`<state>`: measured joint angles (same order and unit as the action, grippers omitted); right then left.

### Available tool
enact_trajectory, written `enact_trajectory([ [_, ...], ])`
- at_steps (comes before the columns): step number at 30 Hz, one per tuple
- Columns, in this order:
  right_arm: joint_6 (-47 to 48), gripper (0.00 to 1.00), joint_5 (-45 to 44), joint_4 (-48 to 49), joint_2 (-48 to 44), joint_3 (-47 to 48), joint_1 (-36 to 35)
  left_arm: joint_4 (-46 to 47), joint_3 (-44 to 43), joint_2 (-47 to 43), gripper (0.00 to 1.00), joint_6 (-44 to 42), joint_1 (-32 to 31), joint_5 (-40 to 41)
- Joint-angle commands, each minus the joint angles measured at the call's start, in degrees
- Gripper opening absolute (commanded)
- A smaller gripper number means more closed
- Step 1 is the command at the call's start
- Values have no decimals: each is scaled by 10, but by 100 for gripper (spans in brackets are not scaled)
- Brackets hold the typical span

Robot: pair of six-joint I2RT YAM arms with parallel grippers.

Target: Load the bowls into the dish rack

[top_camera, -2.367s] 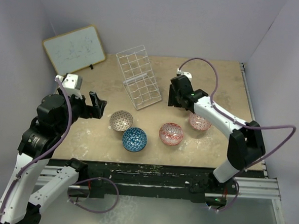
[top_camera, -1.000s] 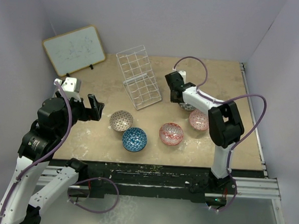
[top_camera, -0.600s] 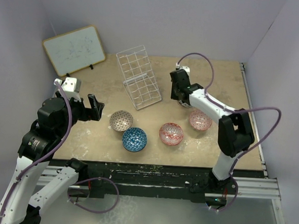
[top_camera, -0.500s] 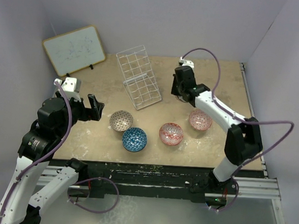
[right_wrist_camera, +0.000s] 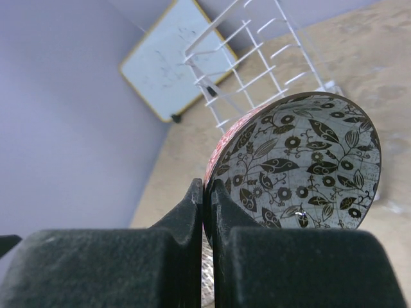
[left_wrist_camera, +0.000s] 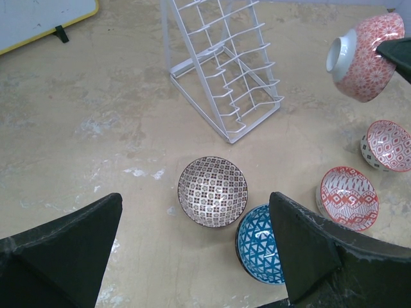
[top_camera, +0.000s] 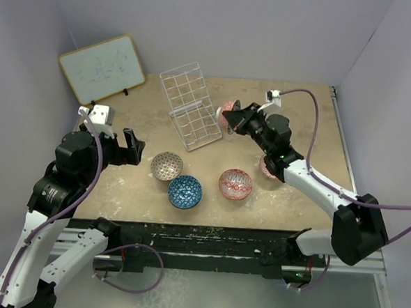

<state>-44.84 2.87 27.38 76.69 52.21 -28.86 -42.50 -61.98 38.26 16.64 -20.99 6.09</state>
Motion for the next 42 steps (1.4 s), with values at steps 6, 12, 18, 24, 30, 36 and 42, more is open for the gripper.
enact_trajectory([
  [6,-168,0,-111,446,10,-130,-37,17,-20,-7,99,-11,4,-13],
  [12,-230,0,-200,572,94,-133,-90,12,-23,-10,99,-12,4,-12],
  [18,-288,0,-300,663,200,-98,-141,7,-26,-9,99,-15,4,-19],
  [24,-307,0,-339,646,250,-46,-161,-4,-24,-24,99,-25,4,-10],
  [30,-345,0,-384,617,284,-30,-170,-6,-19,-33,99,-25,4,-23],
  [36,-361,0,-426,605,321,2,-194,-9,-15,-39,99,-30,4,-32],
  [42,-366,0,-474,610,339,6,-206,-18,-19,-51,99,-38,4,-40],
])
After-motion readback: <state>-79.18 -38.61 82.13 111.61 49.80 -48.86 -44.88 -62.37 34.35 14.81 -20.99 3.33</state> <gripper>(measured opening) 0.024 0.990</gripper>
